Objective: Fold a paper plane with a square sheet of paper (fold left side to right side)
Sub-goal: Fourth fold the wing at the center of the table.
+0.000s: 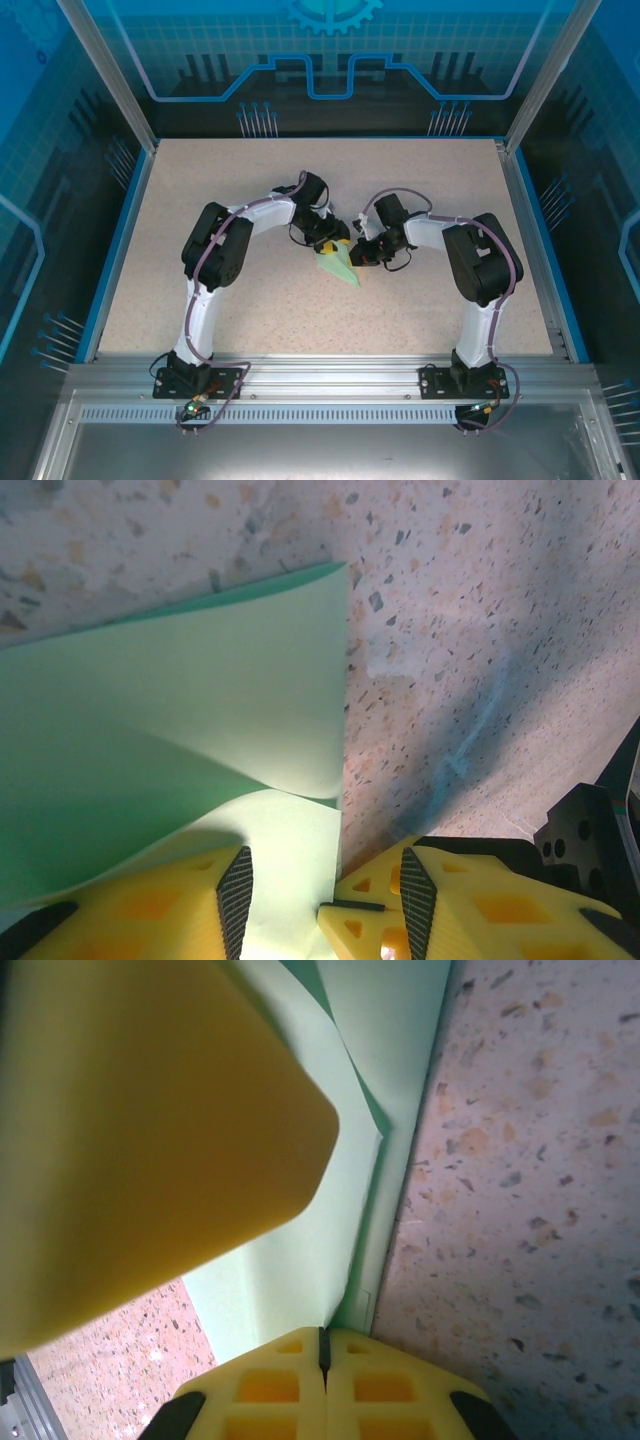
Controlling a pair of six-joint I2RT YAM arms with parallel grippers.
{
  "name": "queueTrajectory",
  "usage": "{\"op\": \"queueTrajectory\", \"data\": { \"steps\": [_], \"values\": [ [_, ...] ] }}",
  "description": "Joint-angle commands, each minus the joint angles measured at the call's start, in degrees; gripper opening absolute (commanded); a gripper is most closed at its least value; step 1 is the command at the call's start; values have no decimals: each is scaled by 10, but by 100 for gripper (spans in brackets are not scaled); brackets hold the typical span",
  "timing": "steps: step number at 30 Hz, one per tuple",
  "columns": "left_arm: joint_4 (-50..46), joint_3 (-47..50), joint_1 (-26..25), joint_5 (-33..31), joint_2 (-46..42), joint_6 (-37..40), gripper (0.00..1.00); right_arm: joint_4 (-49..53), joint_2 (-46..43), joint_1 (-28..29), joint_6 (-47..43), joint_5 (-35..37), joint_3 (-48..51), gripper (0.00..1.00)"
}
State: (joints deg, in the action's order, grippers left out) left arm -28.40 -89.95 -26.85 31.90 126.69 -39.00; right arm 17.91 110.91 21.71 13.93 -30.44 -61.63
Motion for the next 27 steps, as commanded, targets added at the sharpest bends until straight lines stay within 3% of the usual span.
{"op": "queueTrajectory", "data": {
  "steps": [1, 11, 20, 27],
  "values": [
    [-17, 16, -2, -20, 15, 6, 48, 30, 6, 8, -7, 37, 0, 5],
    [-3, 51, -3, -29, 10, 2, 48, 68, -88, -3, 0, 31, 3, 22],
    [-5, 50, -3, -31, 7, 5, 48, 55, -116, 18, 32, -42, 36, 20],
    [-6, 50, -3, -32, 6, 6, 48, 45, -79, 42, 53, -42, 36, 20]
  ]
}}
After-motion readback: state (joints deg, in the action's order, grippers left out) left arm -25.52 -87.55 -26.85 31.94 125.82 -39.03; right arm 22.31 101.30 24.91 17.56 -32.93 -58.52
